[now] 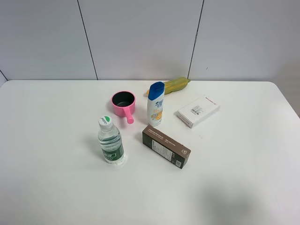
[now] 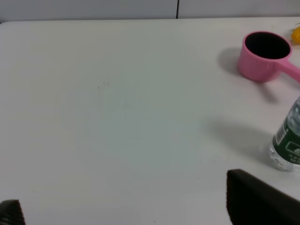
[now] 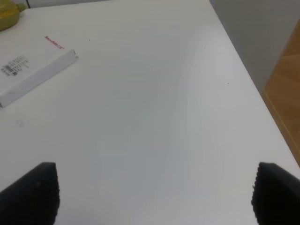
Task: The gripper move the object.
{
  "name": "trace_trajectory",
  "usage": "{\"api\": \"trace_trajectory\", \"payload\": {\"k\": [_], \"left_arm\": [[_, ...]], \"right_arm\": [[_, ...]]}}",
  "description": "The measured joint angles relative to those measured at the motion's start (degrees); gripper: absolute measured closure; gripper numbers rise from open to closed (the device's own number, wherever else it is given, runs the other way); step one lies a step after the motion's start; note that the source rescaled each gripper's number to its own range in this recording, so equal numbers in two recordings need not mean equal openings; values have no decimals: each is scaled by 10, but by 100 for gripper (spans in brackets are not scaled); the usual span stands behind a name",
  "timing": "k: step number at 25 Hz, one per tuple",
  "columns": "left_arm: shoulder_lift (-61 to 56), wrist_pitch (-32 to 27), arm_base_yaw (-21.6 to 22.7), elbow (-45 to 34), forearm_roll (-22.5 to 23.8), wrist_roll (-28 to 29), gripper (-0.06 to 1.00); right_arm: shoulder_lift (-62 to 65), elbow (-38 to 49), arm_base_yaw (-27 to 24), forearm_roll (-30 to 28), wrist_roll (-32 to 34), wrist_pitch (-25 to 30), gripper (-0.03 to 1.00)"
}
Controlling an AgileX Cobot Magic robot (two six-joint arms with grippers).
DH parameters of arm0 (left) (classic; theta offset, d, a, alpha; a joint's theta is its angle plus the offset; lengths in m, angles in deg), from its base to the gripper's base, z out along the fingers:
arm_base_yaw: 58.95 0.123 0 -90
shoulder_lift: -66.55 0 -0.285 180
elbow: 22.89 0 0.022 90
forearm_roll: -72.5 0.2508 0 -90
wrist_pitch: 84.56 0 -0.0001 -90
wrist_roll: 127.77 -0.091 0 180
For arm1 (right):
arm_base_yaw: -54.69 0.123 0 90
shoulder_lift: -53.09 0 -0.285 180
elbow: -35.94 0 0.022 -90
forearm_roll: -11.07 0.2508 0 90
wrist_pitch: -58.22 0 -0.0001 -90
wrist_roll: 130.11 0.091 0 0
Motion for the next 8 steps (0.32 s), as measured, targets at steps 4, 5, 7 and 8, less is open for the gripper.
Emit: {"api": "trace_trajectory", "payload": {"k": [4, 5, 7, 8], "left_arm": [[0, 0, 0, 0, 0, 0, 20], [0, 0, 0, 0, 0, 0, 20], [0, 0, 0, 0, 0, 0, 20], [0, 0, 0, 0, 0, 0, 20]], "right_arm": [[0, 0, 0, 0, 0, 0, -3], [0, 0, 0, 0, 0, 0, -3], [0, 0, 0, 0, 0, 0, -3], [0, 0, 0, 0, 0, 0, -3]]}}
